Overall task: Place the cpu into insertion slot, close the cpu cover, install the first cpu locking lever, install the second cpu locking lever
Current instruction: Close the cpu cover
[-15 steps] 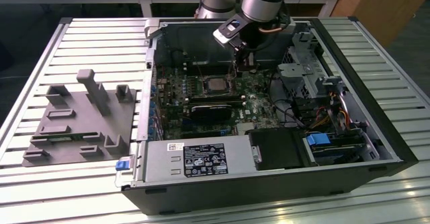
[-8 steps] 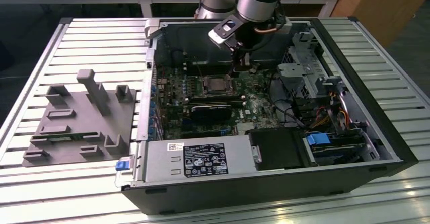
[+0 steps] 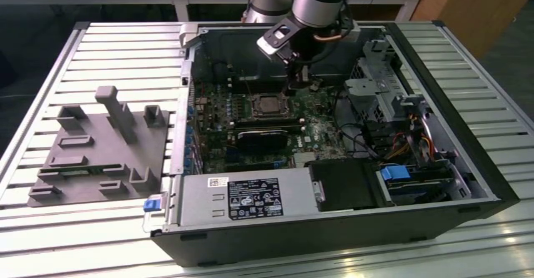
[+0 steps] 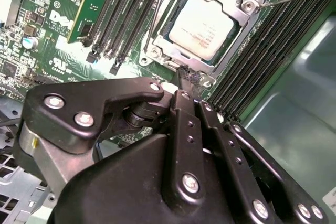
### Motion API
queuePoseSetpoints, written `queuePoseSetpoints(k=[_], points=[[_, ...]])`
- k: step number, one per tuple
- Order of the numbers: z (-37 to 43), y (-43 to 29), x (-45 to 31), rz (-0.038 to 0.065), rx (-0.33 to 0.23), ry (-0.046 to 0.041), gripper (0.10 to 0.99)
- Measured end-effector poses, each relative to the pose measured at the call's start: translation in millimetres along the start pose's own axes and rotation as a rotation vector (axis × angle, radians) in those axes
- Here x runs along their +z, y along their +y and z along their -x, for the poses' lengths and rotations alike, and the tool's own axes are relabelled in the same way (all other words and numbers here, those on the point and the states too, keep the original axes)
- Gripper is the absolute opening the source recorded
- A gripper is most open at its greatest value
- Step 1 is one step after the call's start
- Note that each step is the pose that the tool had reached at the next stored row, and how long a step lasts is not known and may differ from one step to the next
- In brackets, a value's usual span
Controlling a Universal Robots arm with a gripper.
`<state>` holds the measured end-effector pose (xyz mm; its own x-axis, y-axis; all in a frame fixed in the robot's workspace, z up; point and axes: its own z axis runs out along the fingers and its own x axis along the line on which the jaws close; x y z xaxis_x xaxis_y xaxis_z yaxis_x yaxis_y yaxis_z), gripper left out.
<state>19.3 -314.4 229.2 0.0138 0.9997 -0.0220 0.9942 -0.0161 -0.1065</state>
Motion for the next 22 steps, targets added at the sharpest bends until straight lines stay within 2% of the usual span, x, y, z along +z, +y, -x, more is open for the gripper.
queuePoseSetpoints(k=[3,11,22], points=[[0.1,-4.9,0.6,0.018,-0.001,0.0034,0.102],[0.3,-17.6,2.4,0.055,-0.003,0.0146,0.102],[0.9,-33.0,5.3,0.107,-0.009,0.0402,0.102]])
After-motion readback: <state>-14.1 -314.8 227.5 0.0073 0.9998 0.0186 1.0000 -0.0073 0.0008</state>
